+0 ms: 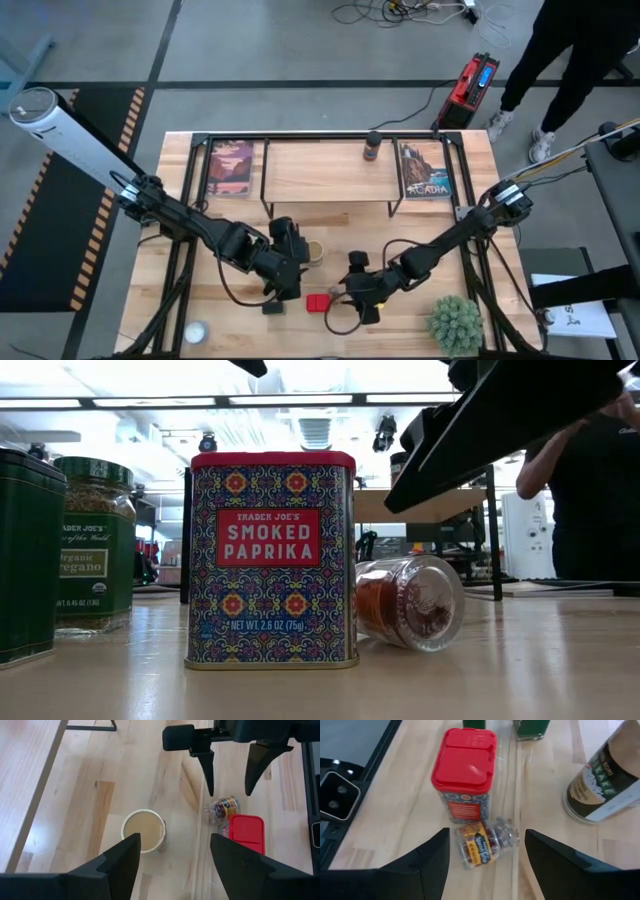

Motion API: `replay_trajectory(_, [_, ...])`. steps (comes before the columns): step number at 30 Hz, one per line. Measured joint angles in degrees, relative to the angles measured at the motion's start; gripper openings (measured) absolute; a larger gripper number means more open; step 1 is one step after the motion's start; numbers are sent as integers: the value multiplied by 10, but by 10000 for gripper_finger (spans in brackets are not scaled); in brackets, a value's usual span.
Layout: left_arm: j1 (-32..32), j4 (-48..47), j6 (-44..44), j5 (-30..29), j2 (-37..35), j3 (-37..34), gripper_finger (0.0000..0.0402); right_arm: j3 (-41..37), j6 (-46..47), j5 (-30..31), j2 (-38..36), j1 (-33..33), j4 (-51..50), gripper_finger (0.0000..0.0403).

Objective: Shelf spices
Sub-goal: Remove the brown seasoning bottle from the shelf

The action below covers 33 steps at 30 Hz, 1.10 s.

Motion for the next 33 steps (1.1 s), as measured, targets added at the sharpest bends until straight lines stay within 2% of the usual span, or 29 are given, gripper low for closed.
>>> replay_trajectory(6, [-9,1,-16,0,0,0,229,10,-7,-2,22,-1,3,232])
replay_trajectory(9, [-14,1,-24,0,0,0,229,22,-15,4,36,-1,-26,235])
replay_trajectory(33, [-21,4,-44,0,0,0,229,33,-48,11,35,-15,-17,229])
